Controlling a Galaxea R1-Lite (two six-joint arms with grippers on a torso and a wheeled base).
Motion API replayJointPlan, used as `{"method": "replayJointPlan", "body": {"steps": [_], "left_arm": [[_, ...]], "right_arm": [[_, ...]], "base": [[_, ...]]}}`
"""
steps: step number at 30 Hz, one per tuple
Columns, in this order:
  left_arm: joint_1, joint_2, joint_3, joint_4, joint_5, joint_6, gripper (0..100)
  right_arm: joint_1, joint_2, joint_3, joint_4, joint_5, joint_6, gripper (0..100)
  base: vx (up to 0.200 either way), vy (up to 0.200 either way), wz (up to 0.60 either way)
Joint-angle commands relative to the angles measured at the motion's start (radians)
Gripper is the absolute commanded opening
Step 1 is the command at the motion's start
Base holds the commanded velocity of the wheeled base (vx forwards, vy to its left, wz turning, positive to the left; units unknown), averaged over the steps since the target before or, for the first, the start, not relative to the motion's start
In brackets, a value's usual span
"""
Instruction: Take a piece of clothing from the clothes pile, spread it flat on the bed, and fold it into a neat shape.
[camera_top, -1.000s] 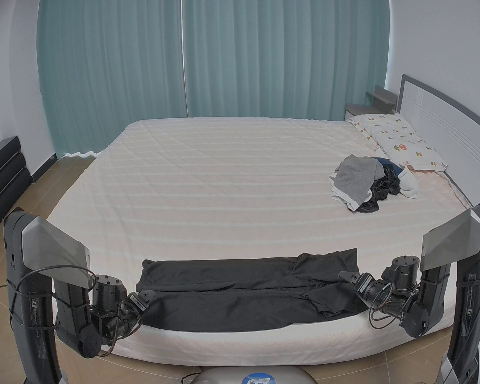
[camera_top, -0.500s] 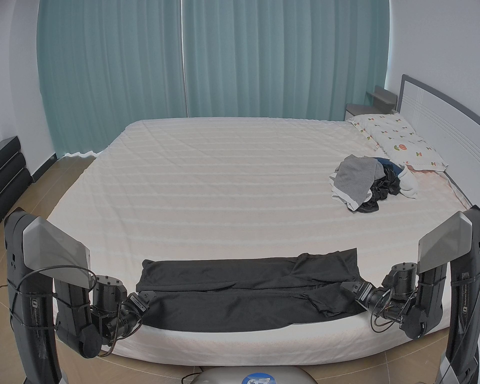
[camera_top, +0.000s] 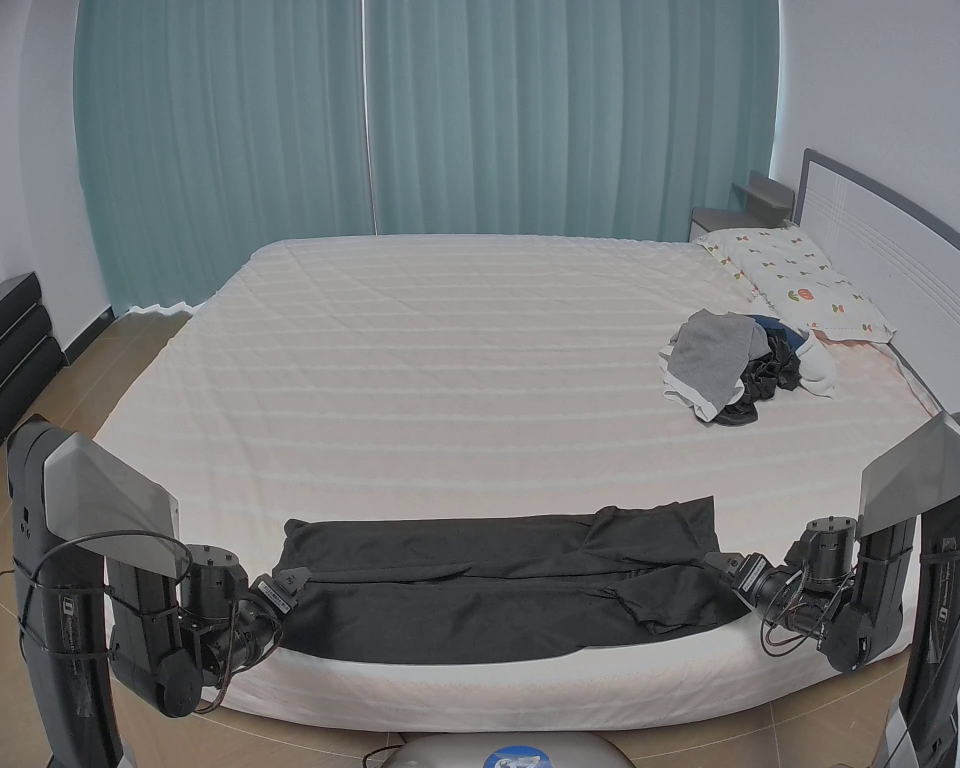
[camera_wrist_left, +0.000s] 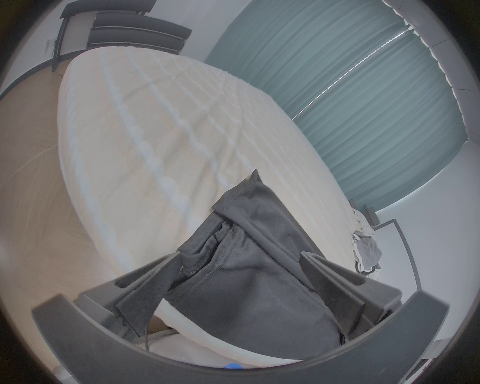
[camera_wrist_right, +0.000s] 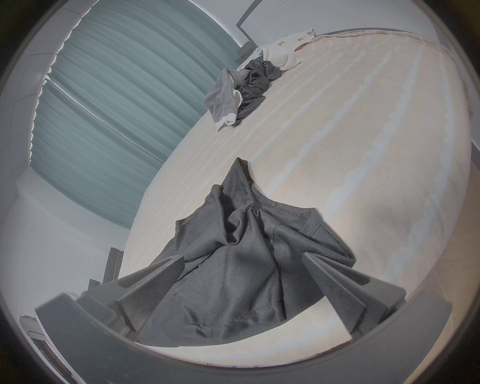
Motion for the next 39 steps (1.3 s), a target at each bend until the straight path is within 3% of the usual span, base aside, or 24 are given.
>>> {"method": "replayJointPlan", "body": {"steps": [1,16,24,28,39], "left_arm": [[0.000,-0.006,0.012,-0.016,0.006,0.005,100],[0.006,-0.017,-0.007,-0.035,0.015,0.002,100],[0.004,-0.014,-0.005,-0.037,0.018,0.010,100],[0.009,-0.020,0.003,-0.037,0.018,0.054,100],[0.024,0.001,-0.005,-0.023,0.039,0.324,100]], "right_arm": [[-0.008,-0.009,0.002,-0.012,0.001,0.000,100],[-0.005,-0.006,0.005,-0.010,0.001,0.000,100],[-0.003,-0.006,0.009,-0.010,0.001,0.000,100],[-0.005,-0.005,0.008,-0.010,0.001,0.000,100],[-0.002,0.001,0.009,-0.010,0.001,0.000,100]], "base": [[0.000,0.000,0.00],[0.000,0.000,0.00],[0.200,0.000,0.00],[0.050,0.000,0.00],[0.000,0.000,0.00]]}}
